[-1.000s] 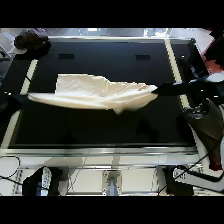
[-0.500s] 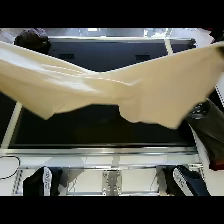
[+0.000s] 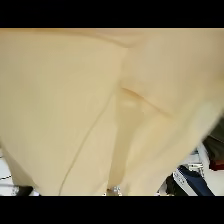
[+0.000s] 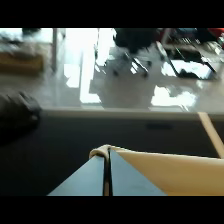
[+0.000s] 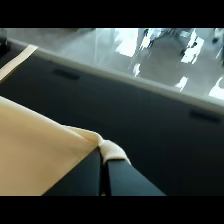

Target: Fold the shirts.

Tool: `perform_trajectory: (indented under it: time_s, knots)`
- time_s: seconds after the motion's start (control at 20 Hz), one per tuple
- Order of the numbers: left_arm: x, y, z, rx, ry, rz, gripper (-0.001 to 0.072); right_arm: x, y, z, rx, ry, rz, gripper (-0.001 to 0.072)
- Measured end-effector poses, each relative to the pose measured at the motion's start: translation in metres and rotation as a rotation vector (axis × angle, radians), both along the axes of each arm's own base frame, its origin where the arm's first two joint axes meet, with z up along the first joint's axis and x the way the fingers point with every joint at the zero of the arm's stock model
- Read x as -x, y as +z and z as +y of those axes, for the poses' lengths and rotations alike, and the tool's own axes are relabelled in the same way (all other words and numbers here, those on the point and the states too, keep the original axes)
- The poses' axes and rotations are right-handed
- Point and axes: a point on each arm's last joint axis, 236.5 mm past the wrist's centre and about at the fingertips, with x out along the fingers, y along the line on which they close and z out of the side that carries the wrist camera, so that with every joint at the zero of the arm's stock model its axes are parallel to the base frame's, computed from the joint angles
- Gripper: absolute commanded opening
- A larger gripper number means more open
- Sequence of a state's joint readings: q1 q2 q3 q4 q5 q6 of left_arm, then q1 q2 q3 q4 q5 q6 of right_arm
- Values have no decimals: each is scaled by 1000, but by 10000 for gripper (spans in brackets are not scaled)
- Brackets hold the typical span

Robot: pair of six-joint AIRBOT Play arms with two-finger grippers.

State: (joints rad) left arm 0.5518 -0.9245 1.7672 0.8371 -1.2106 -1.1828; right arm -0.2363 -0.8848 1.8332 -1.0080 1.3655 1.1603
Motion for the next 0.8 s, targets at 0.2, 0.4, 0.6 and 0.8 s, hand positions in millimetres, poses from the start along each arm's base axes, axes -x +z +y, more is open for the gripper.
perform_trajectory:
  time_s: [0.2,0.4,0.6,0.8]
  knots:
    - [-97,-147,-23,43,-185,421,8,-104,-144,1,-160,75,392,16]
    - [-168,-308,-20,-76,-118,759,9,-186,-274,12,-255,73,607,16]
    - [-215,-390,12,-225,71,817,10,-253,-367,20,-298,5,647,16]
    - [-248,-395,22,-268,155,710,10,-297,-379,11,-259,-38,564,17]
